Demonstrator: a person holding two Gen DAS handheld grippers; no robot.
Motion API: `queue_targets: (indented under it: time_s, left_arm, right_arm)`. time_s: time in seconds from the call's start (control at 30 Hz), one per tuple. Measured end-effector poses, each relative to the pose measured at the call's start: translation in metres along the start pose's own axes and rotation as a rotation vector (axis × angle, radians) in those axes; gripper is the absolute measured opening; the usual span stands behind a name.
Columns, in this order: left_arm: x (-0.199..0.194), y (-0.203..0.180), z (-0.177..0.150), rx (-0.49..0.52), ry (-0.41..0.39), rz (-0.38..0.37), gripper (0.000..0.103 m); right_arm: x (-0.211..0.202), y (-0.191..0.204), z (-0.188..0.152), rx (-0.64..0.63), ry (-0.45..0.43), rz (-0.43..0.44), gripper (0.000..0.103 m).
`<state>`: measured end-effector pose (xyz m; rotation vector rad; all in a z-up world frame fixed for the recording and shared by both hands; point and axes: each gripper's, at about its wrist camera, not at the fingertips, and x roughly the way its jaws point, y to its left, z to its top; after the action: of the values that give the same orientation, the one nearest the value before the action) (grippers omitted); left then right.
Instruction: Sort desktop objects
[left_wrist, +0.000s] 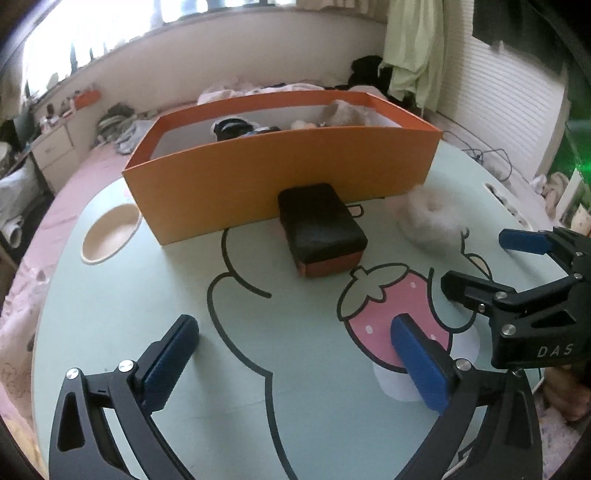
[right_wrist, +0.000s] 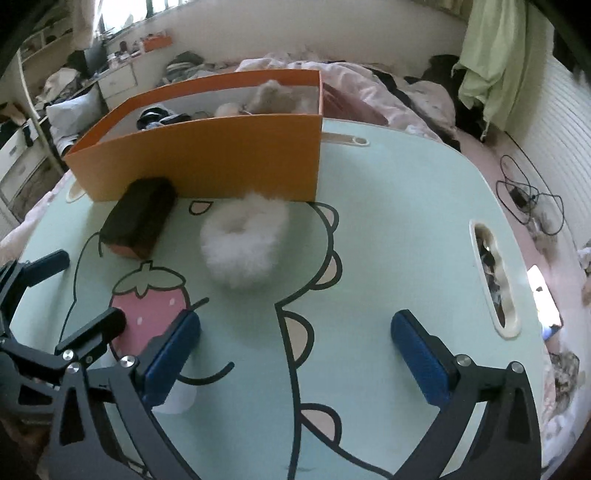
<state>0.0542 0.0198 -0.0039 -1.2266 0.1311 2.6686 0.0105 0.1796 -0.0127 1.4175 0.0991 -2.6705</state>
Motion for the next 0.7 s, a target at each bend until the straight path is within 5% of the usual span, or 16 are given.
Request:
queue_targets:
  time_s: [0.7]
  left_arm:
    - [0.0017,0.0016,0.0025,0.003,-0.005,-0.008,0.103]
  right_arm:
    - [-0.0015,-0.0014,-0.0014,-0.033,-0.045,0.025,0.103]
